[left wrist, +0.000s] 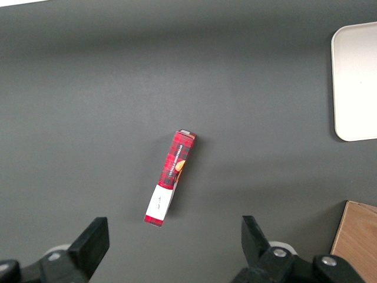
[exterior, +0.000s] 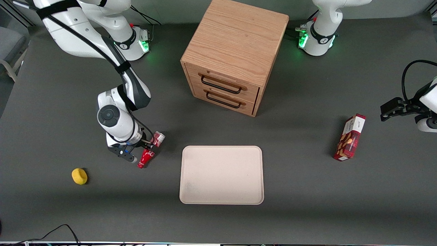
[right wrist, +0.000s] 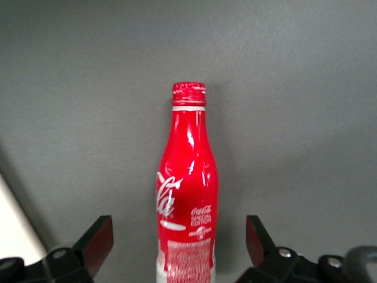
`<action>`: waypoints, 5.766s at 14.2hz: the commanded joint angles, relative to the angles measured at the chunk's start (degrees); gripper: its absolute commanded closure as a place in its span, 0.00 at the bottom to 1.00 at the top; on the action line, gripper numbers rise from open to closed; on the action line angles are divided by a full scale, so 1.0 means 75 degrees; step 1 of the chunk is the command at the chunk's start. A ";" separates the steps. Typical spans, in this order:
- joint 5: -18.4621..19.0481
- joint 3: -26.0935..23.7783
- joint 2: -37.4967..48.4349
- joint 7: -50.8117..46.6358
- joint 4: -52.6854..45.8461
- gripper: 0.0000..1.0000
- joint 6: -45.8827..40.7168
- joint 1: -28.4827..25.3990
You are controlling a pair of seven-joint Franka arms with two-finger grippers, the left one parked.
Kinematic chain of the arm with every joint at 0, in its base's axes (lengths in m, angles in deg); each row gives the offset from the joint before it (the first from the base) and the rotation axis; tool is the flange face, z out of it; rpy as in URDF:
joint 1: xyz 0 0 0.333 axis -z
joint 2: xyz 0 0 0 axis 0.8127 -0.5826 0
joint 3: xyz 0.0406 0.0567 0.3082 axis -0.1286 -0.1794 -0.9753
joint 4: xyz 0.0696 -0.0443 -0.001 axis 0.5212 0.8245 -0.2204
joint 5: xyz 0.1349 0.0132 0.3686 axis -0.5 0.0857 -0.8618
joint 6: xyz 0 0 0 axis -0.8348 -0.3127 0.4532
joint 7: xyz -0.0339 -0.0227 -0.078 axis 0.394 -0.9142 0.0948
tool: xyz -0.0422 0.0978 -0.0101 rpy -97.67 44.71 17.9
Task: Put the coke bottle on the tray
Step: 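Close the right gripper around the bottle's neck, then lift the bottle up off the table with the right gripper, then carry the bottle over the cream tray and lower it, then open the right gripper to release the bottle onto the tray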
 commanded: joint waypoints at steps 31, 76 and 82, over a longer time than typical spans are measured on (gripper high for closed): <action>-0.0993 -0.0171 0.2771 0.3231 -0.3090 1.00 -0.7242 0.0512; -0.0127 0.0626 -0.4250 0.2579 -0.7431 0.00 -0.2887 -0.2171; -0.0524 0.0253 -0.1618 0.2904 -0.5350 0.00 -0.4854 -0.1506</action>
